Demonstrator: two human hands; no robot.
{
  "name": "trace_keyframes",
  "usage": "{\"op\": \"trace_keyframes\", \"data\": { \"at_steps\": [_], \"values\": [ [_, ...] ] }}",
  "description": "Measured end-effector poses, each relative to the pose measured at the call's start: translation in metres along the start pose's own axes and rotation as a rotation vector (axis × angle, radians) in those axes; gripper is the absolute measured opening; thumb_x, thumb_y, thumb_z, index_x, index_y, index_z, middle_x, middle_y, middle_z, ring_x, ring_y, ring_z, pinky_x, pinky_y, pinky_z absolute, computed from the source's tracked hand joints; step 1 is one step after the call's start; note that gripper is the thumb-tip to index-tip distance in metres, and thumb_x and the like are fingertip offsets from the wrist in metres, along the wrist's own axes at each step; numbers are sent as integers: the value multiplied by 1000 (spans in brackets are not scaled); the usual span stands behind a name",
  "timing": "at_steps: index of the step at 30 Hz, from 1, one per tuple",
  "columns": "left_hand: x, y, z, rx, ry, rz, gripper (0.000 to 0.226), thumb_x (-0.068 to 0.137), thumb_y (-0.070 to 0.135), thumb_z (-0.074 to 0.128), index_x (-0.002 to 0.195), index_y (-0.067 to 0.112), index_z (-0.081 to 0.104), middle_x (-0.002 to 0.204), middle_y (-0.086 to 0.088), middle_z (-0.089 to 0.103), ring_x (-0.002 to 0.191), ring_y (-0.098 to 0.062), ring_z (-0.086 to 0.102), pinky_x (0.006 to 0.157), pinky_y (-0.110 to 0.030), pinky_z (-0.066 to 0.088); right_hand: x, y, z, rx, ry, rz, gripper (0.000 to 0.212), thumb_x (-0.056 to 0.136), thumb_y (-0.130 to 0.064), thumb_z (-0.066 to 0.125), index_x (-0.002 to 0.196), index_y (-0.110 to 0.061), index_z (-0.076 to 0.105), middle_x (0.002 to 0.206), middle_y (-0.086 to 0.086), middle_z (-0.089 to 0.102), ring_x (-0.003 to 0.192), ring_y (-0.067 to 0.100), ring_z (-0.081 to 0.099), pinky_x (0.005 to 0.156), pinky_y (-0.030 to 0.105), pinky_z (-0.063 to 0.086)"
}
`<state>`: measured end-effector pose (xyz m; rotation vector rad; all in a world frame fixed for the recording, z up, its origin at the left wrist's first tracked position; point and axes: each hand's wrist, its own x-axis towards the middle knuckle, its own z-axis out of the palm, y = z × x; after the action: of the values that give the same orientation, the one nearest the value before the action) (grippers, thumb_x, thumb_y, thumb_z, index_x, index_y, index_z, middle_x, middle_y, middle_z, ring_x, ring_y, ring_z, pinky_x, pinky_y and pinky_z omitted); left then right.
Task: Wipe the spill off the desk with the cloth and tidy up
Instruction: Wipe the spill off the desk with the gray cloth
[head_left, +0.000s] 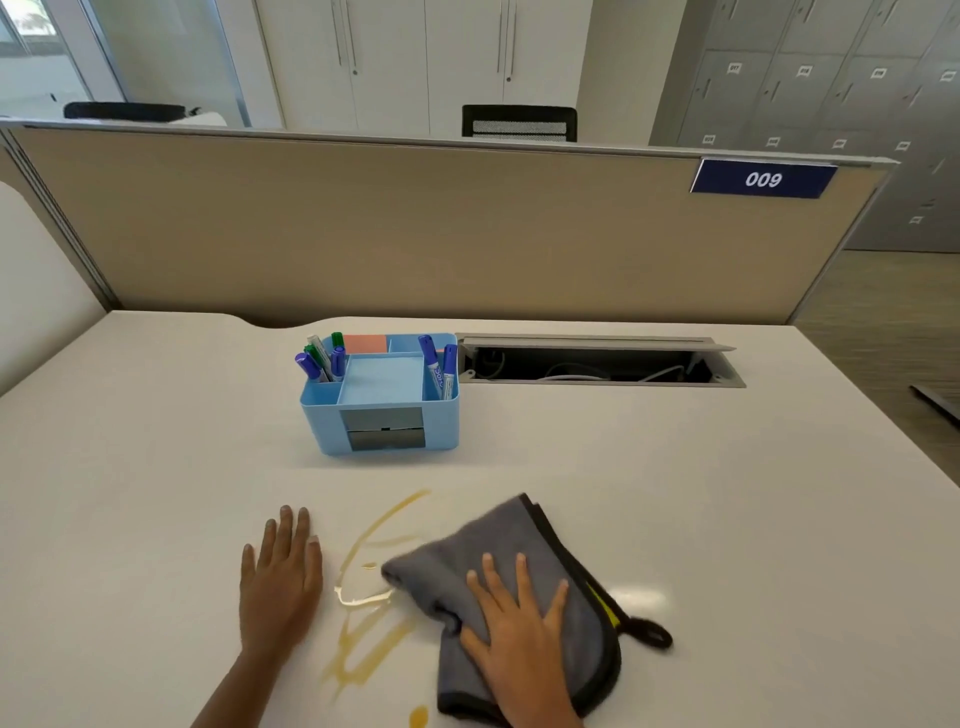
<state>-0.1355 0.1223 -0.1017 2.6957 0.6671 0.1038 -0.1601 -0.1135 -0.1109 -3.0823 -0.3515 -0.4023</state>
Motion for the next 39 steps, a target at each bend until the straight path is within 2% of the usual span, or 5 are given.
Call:
{"op": "trace_keyframes", "data": {
  "at_steps": [4,11,23,30,39],
  "values": [
    [-1,32,-15,-390,-9,-113,44,99,20,23,141,8,27,153,-11,23,144,-24,14,117,-43,4,51,15,-21,135,-240,25,55,69,-56,30,97,-32,71,105,-9,72,102,27,66,74,65,48],
    [-55,128,-19,-295,-137,323,65,84,48,25,139,14,32,153,-10,23,143,-19,16,116,-29,15,21,45,-17,373,-153,-202,55,93,-54,11,110,-34,59,117,-16,66,111,12,61,107,35,25],
    [-81,166,14,311,-541,551,125,36,71,13,146,12,0,151,-30,-10,142,-41,-5,115,-52,4,-7,174,-46,703,119,342,54,77,-38,33,94,-4,72,102,13,70,103,10,47,87,-13,19],
    [-68,169,34,301,-296,477,75,51,61,29,95,19,73,100,-14,74,86,-26,72,66,-37,59,-16,184,-31,585,213,369,53,78,-36,34,93,-2,72,100,18,71,102,13,47,92,12,39],
    [-27,135,8,329,-236,434,56,95,45,27,145,27,10,157,-6,4,144,-26,8,117,-42,10,-31,208,-19,466,-43,439,65,77,-44,33,123,-4,55,137,20,48,133,36,37,108,48,29]
  ]
}}
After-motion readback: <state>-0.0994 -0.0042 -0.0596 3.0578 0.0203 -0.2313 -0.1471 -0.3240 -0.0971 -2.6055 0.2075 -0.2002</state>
